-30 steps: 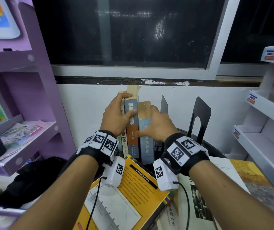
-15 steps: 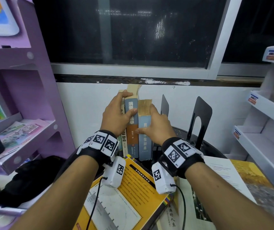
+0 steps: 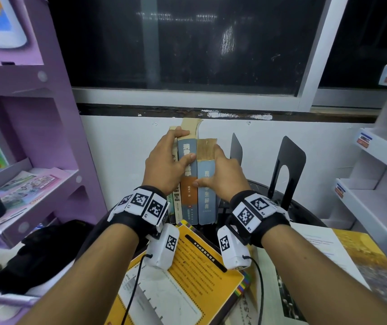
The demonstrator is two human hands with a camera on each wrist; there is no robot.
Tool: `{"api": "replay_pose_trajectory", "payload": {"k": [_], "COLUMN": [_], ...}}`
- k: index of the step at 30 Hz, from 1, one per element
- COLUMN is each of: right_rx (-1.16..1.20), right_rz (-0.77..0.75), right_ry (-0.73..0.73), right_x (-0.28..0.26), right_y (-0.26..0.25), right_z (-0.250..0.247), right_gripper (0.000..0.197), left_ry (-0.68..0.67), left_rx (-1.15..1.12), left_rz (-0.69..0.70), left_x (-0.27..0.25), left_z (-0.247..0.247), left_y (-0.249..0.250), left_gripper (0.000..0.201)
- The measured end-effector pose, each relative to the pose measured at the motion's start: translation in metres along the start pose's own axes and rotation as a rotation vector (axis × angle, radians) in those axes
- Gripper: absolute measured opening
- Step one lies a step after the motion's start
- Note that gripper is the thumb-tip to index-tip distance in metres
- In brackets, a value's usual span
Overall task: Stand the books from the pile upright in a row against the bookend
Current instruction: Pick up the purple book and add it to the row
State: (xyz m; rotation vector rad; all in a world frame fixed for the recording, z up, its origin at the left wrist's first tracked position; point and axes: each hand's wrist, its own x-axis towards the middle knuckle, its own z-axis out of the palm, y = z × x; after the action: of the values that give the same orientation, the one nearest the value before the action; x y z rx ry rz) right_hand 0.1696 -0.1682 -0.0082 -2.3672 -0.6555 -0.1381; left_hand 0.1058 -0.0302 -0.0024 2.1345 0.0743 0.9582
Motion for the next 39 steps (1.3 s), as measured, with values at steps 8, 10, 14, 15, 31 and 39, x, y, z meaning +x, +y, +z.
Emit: {"api": "replay_pose_trajectory", "payload": {"k": [8, 10, 14, 15, 31, 39], "right_rx": [-0.026, -0.015, 0.019, 0.039, 0.033, -0.14], "right_rz": [0.018, 0.022, 0.018, 0.019, 0.052, 0.146], "right_ry": [-0.055, -0.046, -0.027, -0.028, -0.191, -0.305], "right_x": [0.003, 0.002, -0.002, -0.004, -0.064, -0.112], "right_y": [0.0, 0.001, 0.001, 0.002, 0.002, 0.025], "right_z": [-0.004, -0.004, -0.005, -0.007, -0.07, -0.134], "right_gripper": [0.103, 0.102, 0.105, 0.106, 0.09, 0.075], "left_ry": [-0.009, -0.012, -0.031, -0.043, 0.013, -0.266], "left_rx": [0.021, 0.024, 0.022, 0.021, 0.281, 0.102], "left_rz": [0.01, 0.015, 0.006, 0.005, 0.061, -0.001], "left_x": [0.0, -0.001, -0.001, 0.0, -0.033, -0.069], "left_z": [-0.001, -0.001, -0.003, -0.004, -0.023, 0.001], "left_y": [0.001, 0.001, 0.003, 0.004, 0.055, 0.111], "left_gripper": [0.045, 0.045, 0.046, 0.045, 0.042, 0.038]}}
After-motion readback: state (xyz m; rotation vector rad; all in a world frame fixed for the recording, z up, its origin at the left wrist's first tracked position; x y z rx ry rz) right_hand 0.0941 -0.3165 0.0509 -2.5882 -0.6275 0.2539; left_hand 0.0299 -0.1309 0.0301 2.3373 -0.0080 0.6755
